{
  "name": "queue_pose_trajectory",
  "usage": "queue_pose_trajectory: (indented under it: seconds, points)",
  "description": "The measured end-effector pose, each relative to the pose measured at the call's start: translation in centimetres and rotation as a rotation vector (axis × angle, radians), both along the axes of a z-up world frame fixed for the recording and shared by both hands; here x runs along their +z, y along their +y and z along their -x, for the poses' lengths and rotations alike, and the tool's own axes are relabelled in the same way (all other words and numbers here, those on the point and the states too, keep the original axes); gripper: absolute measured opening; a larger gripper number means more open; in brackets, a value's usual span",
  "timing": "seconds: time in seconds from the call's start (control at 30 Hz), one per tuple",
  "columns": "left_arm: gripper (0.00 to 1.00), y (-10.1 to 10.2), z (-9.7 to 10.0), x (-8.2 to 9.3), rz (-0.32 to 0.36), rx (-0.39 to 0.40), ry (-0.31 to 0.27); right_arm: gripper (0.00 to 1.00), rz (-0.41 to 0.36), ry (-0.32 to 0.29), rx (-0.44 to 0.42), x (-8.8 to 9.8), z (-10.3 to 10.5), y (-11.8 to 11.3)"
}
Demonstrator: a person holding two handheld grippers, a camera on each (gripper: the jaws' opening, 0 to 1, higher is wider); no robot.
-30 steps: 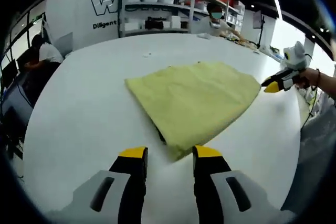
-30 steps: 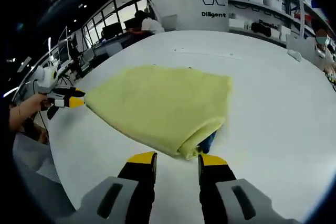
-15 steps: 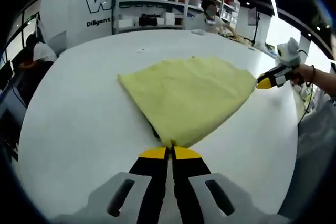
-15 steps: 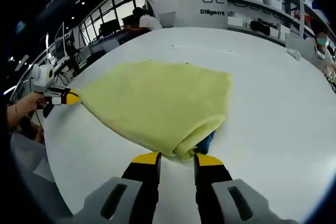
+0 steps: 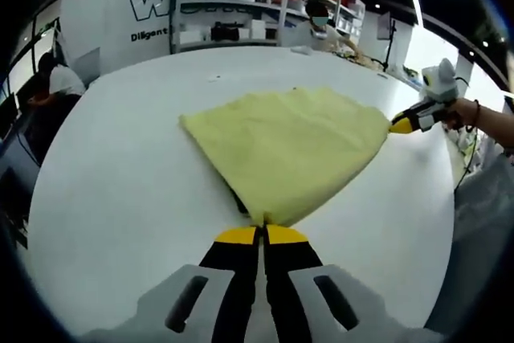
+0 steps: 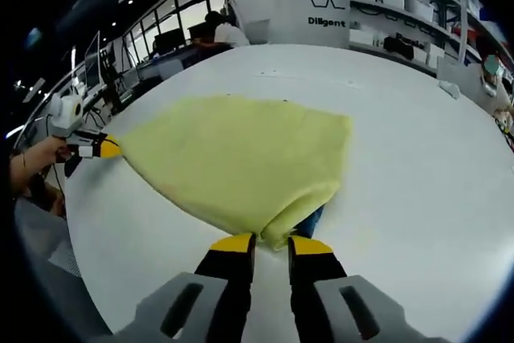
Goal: Fold the garment on the visible template until the final outline fits inside the template.
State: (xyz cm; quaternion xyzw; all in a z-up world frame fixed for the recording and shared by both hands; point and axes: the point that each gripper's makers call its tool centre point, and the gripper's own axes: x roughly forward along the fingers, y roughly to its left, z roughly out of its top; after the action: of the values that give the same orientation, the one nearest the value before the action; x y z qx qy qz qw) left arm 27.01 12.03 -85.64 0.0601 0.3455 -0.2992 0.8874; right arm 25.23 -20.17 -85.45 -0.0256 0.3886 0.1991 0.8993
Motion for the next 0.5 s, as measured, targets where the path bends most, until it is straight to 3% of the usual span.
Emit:
queue_pose_trajectory:
  seconds: [0.17,0.27,0.5]
  points:
    - [0.0,0.03,-0.02,-0.06,-0.001,0.007,0.003,0.09,-0.023,-0.002,-0.012,0.06,-0.15,-0.11]
    - [0.0,0.05,-0.03,-0.1,-0.006,0.007,0.004,0.0,-0.001,-0.01,-0.008,0.06,-0.28,-0.4]
    - [0.0,0.03,-0.1,-0.1,-0.006,0.009,0.007,0.0,-0.014,-0.006,-0.004,-0.09,-0.41,-0.35]
